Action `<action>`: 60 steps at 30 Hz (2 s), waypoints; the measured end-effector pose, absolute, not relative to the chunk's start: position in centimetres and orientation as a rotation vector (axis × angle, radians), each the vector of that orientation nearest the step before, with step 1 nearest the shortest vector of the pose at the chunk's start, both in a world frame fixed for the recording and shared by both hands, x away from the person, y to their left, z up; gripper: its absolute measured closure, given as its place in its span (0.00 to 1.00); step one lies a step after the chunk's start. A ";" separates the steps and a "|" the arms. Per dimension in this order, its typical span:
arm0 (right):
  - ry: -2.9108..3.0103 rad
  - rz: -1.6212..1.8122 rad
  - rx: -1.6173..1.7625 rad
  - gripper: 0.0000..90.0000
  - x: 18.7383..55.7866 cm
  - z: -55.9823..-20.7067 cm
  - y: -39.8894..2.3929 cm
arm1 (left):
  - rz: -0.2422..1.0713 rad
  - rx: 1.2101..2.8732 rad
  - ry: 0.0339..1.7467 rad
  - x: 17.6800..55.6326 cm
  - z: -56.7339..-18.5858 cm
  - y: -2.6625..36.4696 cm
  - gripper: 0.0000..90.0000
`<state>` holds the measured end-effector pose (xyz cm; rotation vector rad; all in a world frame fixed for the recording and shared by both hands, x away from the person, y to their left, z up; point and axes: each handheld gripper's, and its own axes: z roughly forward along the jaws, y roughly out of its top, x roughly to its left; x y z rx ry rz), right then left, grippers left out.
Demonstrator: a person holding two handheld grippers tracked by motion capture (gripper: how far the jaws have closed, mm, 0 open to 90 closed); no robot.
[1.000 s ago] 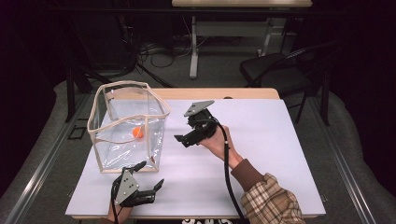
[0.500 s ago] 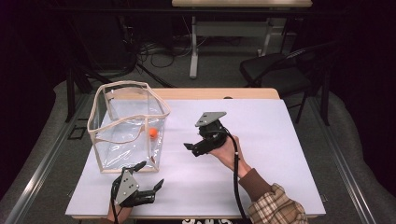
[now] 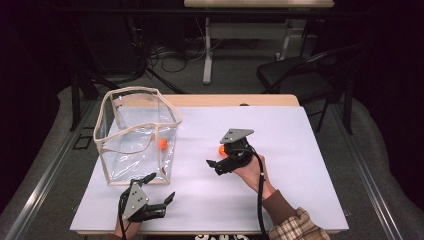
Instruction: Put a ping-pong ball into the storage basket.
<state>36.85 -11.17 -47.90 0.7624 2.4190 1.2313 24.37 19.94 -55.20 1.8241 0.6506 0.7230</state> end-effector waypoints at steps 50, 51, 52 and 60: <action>2.394 1.125 0.875 0.00 36.1 -51.7 -14.0 | 0.717 1.824 0.660 24.1 -55.3 20.1 0.17; 2.392 1.122 0.877 0.00 36.2 -51.7 -14.0 | 0.719 1.823 0.663 24.1 -55.3 20.1 0.17; 2.393 1.120 0.879 0.00 36.2 -51.7 -14.1 | 0.721 1.824 0.665 24.1 -55.3 20.1 0.17; 2.375 1.111 0.895 0.00 37.0 -51.9 -14.1 | 0.726 1.829 0.661 24.0 -55.2 20.2 0.17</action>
